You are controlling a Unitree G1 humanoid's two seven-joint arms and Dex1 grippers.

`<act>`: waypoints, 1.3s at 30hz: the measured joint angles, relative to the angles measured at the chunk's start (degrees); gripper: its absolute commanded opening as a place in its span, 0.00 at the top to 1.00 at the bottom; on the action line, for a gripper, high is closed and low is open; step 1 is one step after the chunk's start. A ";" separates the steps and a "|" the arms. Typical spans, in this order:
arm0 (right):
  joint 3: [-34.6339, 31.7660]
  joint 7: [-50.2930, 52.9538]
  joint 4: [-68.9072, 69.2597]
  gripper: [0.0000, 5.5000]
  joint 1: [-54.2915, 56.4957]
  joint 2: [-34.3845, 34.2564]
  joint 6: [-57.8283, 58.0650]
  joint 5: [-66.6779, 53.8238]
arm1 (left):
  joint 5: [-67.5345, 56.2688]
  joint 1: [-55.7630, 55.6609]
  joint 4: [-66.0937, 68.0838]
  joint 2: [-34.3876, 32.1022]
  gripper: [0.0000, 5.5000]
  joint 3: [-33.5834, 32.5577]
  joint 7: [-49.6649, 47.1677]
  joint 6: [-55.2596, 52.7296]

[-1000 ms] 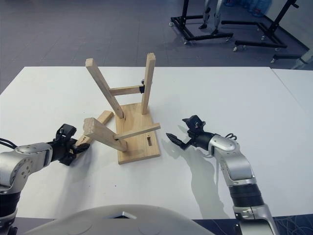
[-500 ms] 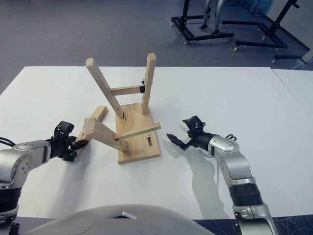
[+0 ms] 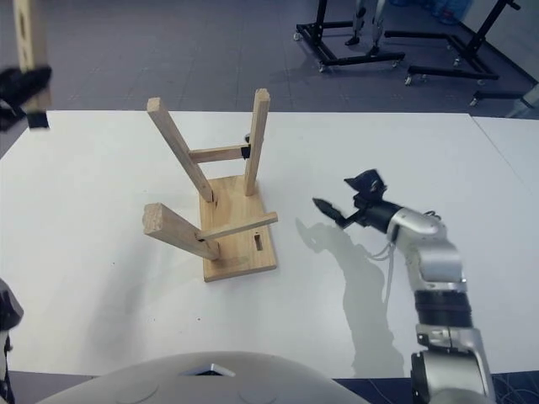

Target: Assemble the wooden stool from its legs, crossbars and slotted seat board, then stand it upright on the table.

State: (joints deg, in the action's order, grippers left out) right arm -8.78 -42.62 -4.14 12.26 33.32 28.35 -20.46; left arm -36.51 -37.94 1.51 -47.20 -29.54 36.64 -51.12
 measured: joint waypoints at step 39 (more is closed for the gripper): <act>-9.56 34.85 4.60 0.02 41.99 -19.13 32.55 -76.82 | -21.67 -7.42 -12.65 15.97 0.63 22.94 12.40 -7.04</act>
State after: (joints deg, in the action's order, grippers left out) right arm -18.34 -7.76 0.46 54.25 14.19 60.90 -97.28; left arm -58.18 -45.36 -11.14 -31.23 -6.60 49.05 -58.16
